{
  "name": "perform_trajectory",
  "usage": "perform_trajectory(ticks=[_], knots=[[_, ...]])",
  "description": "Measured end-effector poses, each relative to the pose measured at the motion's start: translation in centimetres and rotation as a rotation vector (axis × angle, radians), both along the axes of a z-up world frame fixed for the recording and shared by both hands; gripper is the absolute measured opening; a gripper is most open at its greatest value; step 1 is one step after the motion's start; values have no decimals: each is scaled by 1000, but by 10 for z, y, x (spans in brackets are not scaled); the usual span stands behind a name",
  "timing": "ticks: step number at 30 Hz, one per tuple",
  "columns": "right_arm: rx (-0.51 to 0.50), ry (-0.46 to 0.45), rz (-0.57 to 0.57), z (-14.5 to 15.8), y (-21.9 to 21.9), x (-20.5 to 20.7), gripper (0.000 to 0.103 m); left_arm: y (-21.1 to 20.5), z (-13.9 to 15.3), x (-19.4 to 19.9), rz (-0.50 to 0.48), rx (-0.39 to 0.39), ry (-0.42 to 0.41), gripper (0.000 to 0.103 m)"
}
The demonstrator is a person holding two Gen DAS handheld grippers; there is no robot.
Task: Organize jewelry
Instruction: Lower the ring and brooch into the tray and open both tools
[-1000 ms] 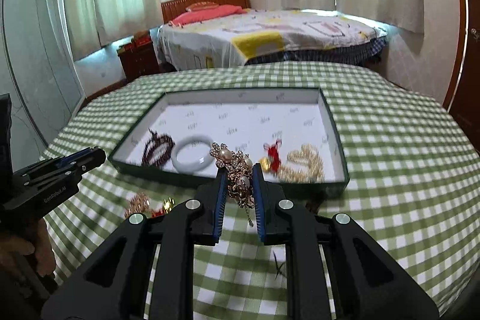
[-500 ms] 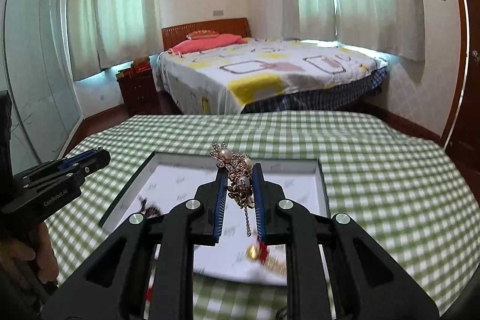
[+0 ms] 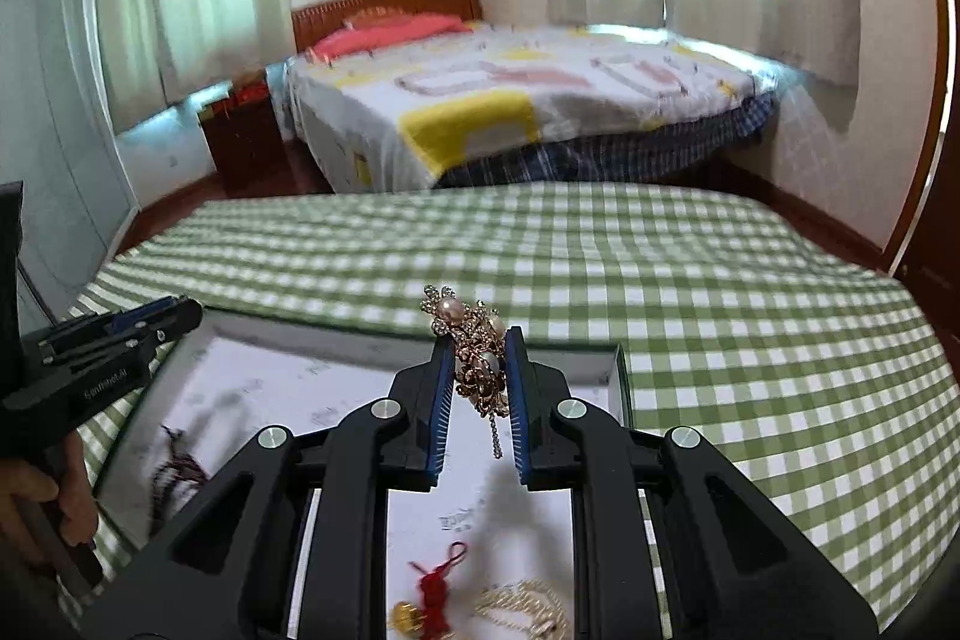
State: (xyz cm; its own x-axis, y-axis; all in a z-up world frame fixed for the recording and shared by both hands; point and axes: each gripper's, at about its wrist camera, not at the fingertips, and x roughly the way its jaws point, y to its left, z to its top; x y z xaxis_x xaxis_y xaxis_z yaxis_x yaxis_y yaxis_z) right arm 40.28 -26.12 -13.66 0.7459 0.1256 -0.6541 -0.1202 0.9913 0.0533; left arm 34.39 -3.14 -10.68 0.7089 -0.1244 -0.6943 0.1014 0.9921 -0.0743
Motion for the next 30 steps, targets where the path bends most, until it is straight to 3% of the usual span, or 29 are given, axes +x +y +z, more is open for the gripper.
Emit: perform_trajectory(ticks=[7, 13, 18, 20, 21, 25, 30], knots=[[-17, 167, -1, -33, -4, 35, 17, 5, -24, 27, 21, -31, 133, 27], [-33, 228, -4, -42, -3, 44, 17, 6, -41, 37, 9, -56, 256, 27], [-37, 264, 1, -47, -2, 48, 20, 4, -43, 37, 6, -38, 261, 29], [-36, 258, -2, -46, -3, 48, 24, 2, -44, 38, 1, -32, 261, 42], [-34, 252, -3, -45, -3, 47, 30, 1, -44, 39, 2, -28, 261, 45], [-24, 219, -10, -38, -5, 41, 40, -4, -39, 40, 9, -21, 229, 61], [0, 129, -16, -17, -4, 21, 43, 5, -20, 24, 35, -76, 136, 61]])
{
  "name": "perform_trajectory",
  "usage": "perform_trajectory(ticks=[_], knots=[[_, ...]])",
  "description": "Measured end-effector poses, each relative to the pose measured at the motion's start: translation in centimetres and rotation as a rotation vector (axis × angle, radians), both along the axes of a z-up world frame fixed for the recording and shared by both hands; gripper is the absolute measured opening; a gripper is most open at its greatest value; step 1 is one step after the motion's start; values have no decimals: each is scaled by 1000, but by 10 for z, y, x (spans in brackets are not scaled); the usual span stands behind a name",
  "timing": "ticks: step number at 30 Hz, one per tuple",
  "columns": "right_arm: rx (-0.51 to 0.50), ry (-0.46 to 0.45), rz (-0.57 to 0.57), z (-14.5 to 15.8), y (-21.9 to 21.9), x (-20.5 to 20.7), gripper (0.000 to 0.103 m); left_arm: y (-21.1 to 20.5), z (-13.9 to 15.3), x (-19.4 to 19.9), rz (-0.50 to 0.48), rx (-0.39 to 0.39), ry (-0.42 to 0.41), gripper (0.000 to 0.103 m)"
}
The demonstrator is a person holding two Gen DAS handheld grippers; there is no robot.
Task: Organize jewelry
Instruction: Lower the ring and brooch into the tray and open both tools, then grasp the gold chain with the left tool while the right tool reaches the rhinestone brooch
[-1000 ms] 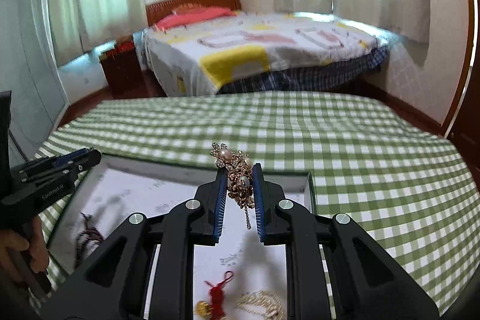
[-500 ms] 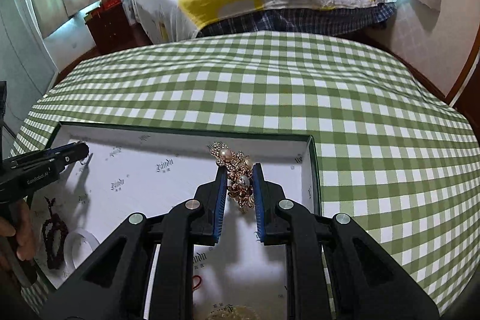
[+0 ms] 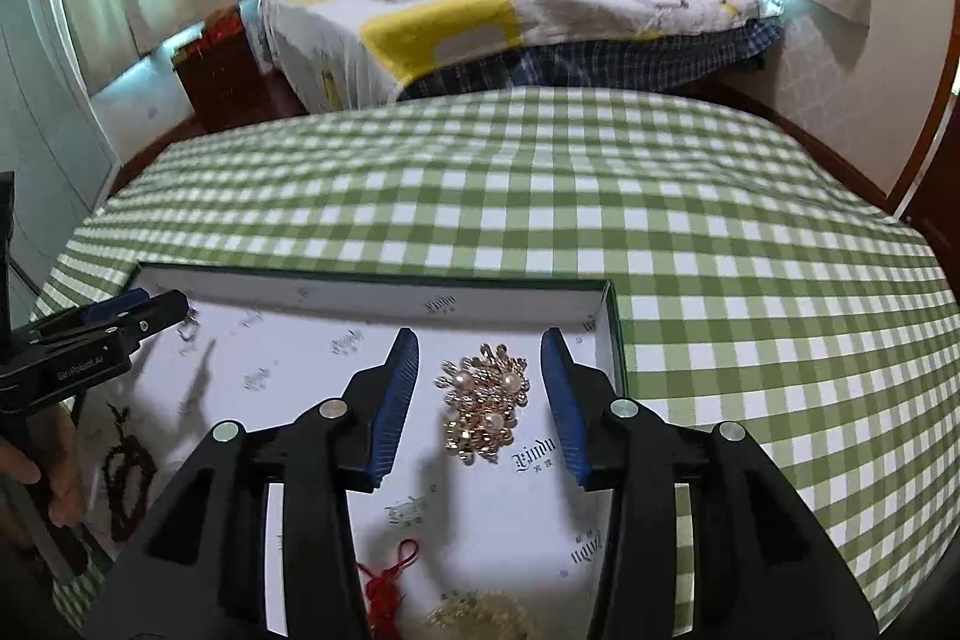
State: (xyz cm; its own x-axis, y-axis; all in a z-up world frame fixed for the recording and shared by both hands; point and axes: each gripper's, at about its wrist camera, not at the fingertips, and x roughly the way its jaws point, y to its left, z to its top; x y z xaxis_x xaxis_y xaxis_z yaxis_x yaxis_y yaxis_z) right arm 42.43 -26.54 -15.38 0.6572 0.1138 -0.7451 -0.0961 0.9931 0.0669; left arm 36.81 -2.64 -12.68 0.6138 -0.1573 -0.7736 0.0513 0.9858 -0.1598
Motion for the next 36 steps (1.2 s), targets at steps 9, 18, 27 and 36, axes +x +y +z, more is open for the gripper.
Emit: perform_trajectory(ticks=[9, 18, 27, 36], knots=[[33, -180, 6, 35, 12, -61, 44, 7, 34, -59, 28, 25, -202, 62], [41, -247, 16, 34, 29, -134, 44, 15, 43, -126, 50, 69, -296, 62], [5, -209, 39, 7, 42, -202, 44, 20, 26, -179, 58, 79, -254, 62], [-3, -156, 8, -20, 31, -241, 44, 9, 0, -216, 35, 93, -180, 62]])
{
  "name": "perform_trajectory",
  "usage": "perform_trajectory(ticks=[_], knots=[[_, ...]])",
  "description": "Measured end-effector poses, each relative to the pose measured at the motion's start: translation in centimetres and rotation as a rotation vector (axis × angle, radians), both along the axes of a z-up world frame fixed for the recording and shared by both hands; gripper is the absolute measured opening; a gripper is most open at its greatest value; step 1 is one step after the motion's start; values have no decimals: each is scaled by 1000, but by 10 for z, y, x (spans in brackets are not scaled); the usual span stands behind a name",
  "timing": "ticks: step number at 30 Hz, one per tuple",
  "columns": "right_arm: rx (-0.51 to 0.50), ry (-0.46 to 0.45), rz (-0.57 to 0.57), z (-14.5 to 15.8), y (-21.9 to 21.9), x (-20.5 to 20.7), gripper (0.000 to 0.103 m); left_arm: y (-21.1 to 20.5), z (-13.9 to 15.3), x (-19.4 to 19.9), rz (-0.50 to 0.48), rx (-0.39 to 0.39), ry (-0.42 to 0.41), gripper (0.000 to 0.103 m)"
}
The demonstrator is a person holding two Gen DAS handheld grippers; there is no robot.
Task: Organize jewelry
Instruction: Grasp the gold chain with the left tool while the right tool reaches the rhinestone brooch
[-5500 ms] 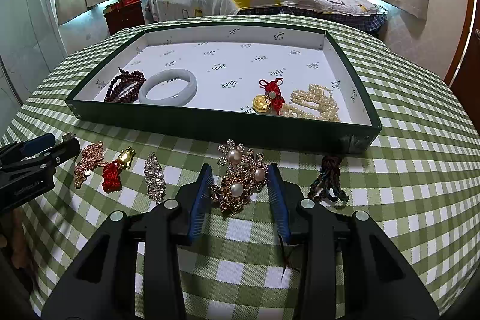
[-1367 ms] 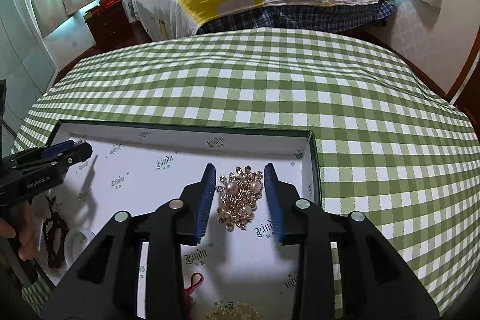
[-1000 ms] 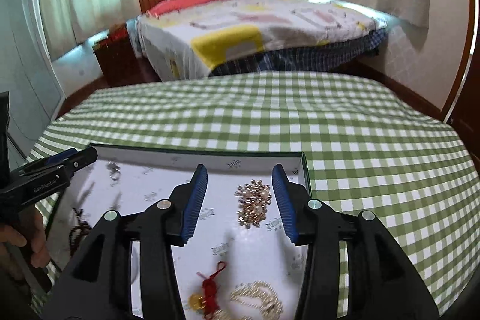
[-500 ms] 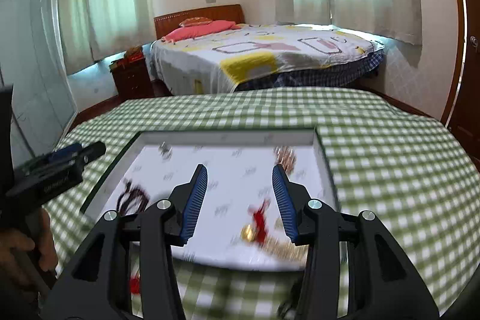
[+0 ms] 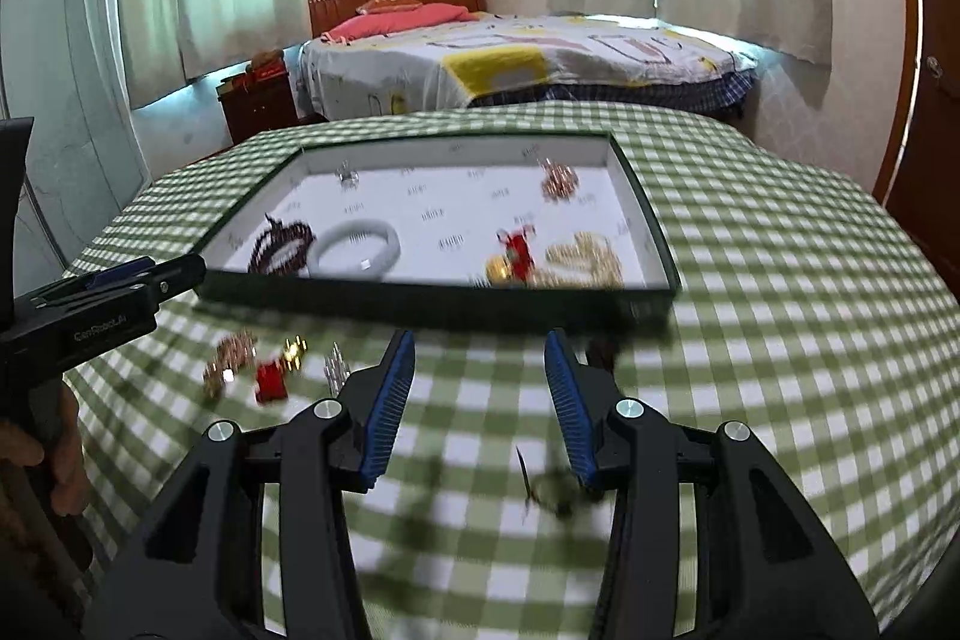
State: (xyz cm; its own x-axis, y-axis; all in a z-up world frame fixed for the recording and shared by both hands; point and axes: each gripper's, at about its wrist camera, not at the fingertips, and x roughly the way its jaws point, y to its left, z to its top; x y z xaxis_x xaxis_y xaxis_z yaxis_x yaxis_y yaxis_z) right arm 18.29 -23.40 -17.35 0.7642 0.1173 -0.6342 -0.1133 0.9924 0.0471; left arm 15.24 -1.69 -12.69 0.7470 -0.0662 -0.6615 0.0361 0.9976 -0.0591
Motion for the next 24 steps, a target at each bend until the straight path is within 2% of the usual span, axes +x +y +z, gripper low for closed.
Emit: perform_trajectory(ticks=[14, 18, 20, 21, 23, 24], knots=[[32, -1, -16, -5, -11, -13, 44, -19, -34, 4, -27, 42, 132, 61], [30, -2, -14, -4, -9, -12, 44, -22, -35, 2, -41, 55, 120, 59], [29, 0, -12, -5, -9, -12, 44, -21, -34, -1, -57, 53, 106, 41], [28, 1, -11, -5, -8, -12, 44, -21, -34, -2, -57, 60, 102, 38], [26, 2, -7, -4, -6, -11, 44, -20, -34, -4, -71, 56, 90, 22], [24, 3, -5, -4, -4, -10, 44, -19, -34, -5, -68, 59, 87, 19]])
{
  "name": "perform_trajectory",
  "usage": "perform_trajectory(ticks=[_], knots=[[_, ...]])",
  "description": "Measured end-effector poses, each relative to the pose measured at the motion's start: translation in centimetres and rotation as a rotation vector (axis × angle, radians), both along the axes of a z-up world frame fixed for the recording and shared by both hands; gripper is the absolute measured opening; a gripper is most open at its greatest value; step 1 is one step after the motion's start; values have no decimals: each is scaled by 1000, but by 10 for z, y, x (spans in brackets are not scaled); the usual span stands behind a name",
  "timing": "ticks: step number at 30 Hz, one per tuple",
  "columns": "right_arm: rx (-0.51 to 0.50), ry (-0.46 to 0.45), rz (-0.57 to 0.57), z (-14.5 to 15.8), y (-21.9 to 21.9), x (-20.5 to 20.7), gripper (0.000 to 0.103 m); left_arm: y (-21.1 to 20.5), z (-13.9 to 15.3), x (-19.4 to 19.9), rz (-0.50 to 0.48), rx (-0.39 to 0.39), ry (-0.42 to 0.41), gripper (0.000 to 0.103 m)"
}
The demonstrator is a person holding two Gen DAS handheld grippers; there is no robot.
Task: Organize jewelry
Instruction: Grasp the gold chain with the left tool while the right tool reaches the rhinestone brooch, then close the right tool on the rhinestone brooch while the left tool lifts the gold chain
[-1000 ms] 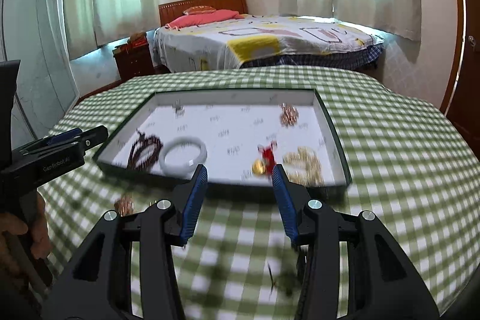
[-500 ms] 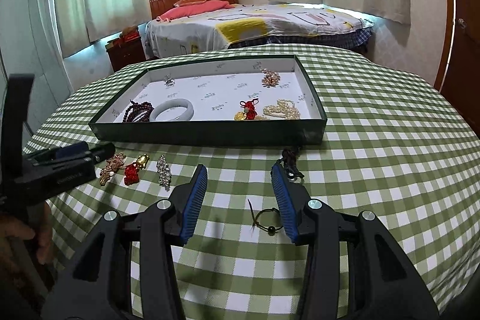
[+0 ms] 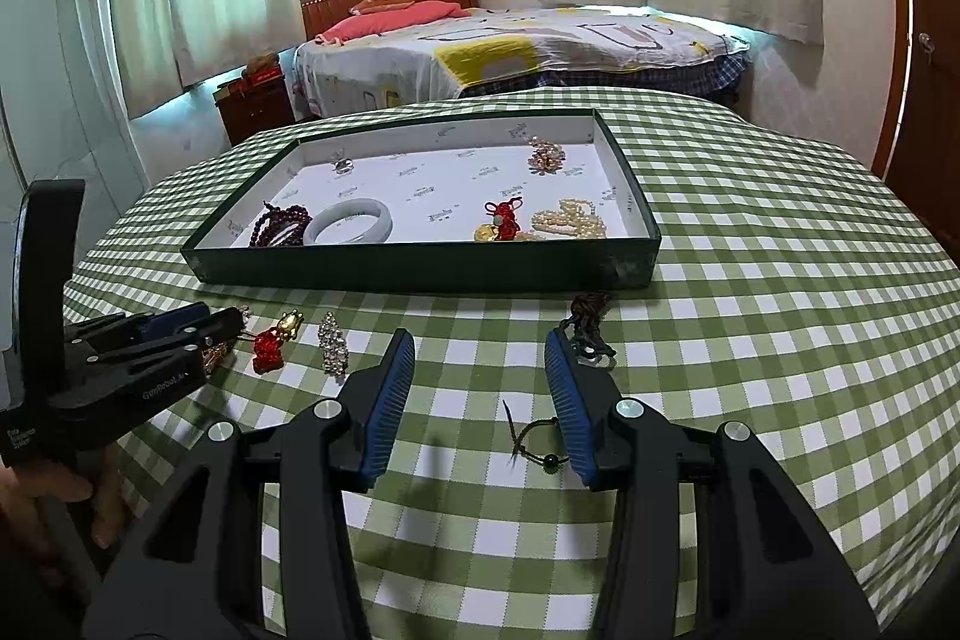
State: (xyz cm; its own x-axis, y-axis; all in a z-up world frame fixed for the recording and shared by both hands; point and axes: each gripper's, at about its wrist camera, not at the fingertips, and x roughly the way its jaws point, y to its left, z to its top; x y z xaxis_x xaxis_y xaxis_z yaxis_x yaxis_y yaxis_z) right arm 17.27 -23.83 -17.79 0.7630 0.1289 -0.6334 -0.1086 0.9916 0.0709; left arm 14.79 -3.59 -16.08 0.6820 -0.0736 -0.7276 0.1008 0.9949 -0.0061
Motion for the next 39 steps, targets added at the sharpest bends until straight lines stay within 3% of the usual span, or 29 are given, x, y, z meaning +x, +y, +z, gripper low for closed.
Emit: perform_trajectory(ticks=[7, 14, 19, 28, 33, 39], knots=[[-9, 0, 23, 2, 10, 2, 44, 9, 3, -1, -2, -51, 6, 13], [-15, 16, 83, 2, 28, 9, 44, 16, 15, -6, 4, -26, -38, 11], [-23, 45, 136, -1, 46, 19, 37, 24, 15, -7, 22, -24, -38, 11], [-58, 156, 200, -21, 71, 46, 34, 29, 16, -7, 26, -17, -45, 11], [-81, 171, 204, -26, 71, 46, 13, 28, 17, -9, 22, -19, -51, 11], [-61, 146, 185, -21, 63, 39, 13, 24, 21, -13, 8, -22, -62, 11]])
